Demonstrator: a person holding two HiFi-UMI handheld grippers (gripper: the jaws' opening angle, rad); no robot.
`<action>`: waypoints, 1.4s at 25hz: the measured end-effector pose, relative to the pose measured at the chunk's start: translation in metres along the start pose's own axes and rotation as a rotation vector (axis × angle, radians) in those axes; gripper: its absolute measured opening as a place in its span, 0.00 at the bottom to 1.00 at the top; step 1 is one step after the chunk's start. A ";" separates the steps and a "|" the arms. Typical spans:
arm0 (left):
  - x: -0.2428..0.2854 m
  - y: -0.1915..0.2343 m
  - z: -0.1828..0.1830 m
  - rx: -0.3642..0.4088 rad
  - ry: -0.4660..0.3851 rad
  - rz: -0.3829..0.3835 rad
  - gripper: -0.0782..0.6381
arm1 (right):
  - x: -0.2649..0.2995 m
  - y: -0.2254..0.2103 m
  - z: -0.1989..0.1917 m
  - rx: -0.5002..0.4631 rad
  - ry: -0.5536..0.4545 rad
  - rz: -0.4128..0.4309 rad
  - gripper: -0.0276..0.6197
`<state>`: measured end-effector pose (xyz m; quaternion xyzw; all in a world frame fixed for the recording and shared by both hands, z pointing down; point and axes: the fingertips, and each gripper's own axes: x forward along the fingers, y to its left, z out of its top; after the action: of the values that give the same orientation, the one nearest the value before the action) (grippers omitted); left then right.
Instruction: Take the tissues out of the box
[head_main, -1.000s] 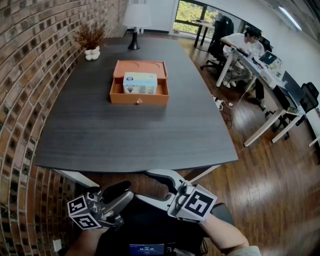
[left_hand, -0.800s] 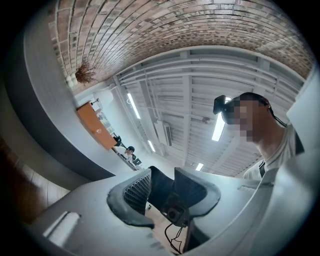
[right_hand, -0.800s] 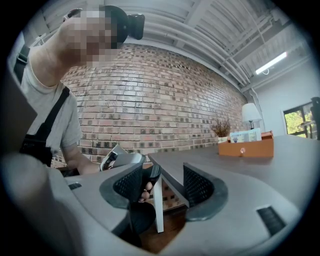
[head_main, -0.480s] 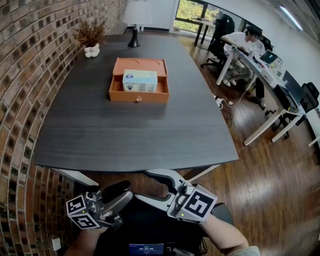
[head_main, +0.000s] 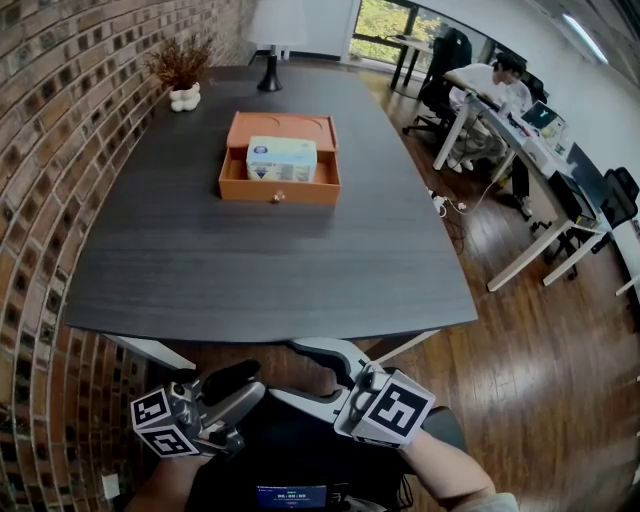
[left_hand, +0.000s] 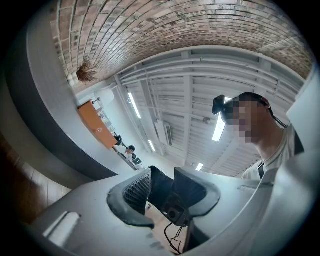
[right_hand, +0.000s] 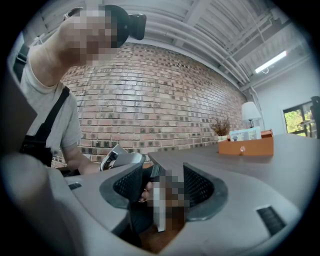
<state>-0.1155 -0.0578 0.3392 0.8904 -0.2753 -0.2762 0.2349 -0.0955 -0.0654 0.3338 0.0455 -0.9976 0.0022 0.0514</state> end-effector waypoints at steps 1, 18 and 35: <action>0.000 0.000 0.000 0.000 0.000 0.000 0.29 | 0.000 0.000 0.000 0.000 0.000 -0.001 0.44; 0.000 -0.004 0.001 0.000 0.001 0.004 0.29 | -0.002 0.002 0.002 0.023 0.002 -0.012 0.44; 0.008 -0.007 0.012 0.031 0.005 0.015 0.29 | -0.004 -0.005 0.010 0.011 0.016 0.002 0.44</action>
<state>-0.1146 -0.0608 0.3230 0.8925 -0.2856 -0.2678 0.2237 -0.0921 -0.0699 0.3238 0.0449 -0.9972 0.0080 0.0593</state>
